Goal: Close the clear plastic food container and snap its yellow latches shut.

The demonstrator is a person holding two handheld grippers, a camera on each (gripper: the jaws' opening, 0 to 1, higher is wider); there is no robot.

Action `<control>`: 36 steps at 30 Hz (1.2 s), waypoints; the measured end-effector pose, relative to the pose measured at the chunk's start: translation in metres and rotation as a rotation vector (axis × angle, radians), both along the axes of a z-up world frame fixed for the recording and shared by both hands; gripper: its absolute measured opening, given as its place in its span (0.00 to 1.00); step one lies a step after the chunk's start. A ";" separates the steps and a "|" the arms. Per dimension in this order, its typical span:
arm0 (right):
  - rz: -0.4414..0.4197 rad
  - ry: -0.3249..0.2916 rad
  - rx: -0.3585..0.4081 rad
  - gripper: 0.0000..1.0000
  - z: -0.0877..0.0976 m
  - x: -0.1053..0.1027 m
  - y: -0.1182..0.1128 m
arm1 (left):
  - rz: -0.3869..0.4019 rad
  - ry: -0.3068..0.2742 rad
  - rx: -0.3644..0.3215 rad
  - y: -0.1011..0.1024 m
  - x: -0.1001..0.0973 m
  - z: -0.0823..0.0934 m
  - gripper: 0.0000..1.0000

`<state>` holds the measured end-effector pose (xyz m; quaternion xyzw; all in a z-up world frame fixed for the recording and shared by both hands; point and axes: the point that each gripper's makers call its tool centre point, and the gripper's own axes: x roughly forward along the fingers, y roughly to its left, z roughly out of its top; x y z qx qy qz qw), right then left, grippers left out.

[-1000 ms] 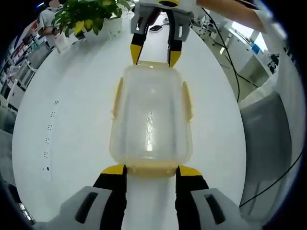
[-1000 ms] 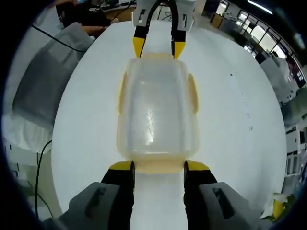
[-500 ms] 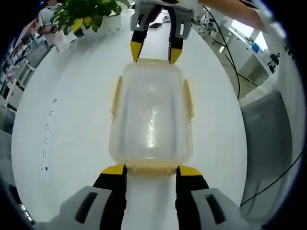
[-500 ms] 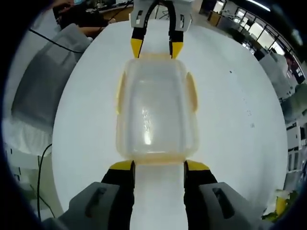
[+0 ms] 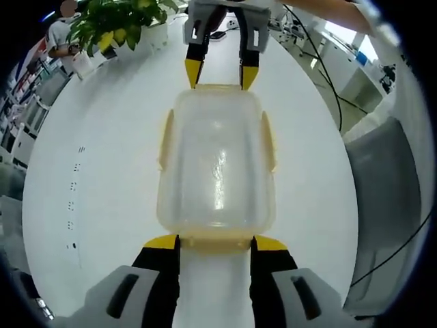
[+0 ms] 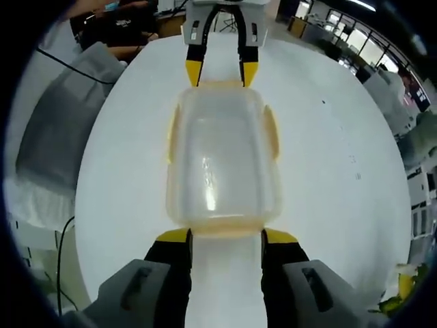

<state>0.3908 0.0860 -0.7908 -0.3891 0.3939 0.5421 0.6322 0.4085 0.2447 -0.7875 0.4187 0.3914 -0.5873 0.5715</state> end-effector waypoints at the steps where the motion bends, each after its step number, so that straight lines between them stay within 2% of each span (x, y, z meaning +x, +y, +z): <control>1: -0.002 0.001 0.000 0.36 0.000 0.000 0.000 | 0.001 0.000 -0.002 0.000 0.000 0.000 0.34; 7: -0.023 0.006 0.016 0.36 -0.001 0.000 -0.001 | 0.004 -0.001 -0.008 0.000 0.000 -0.001 0.34; 12: -0.055 0.035 0.033 0.35 -0.002 -0.001 -0.002 | 0.000 -0.005 -0.018 0.000 0.000 -0.001 0.34; 16: -0.068 0.048 0.039 0.38 -0.003 -0.006 -0.003 | 0.005 -0.008 -0.022 0.000 -0.001 -0.001 0.34; 20: -0.073 0.057 0.006 0.42 -0.010 -0.010 -0.011 | 0.036 -0.012 -0.027 0.003 0.001 -0.001 0.33; 24: -0.132 0.075 0.008 0.42 -0.012 -0.010 -0.021 | 0.139 -0.008 -0.009 0.015 0.007 0.001 0.32; 26: -0.156 0.074 0.021 0.42 -0.010 -0.008 -0.025 | 0.155 -0.002 -0.008 0.021 0.008 0.001 0.32; 29: -0.190 0.080 0.043 0.42 -0.007 -0.007 -0.029 | 0.209 0.035 -0.012 0.027 0.002 0.002 0.34; 33: -0.262 0.092 0.082 0.43 -0.001 -0.003 -0.033 | 0.338 0.109 -0.058 0.027 0.000 0.006 0.38; 35: -0.306 0.101 0.117 0.42 0.003 -0.002 -0.032 | 0.419 0.142 -0.099 0.025 0.003 0.011 0.42; 36: -0.343 0.114 0.139 0.41 0.006 -0.001 -0.032 | 0.485 0.175 -0.134 0.023 0.005 0.015 0.43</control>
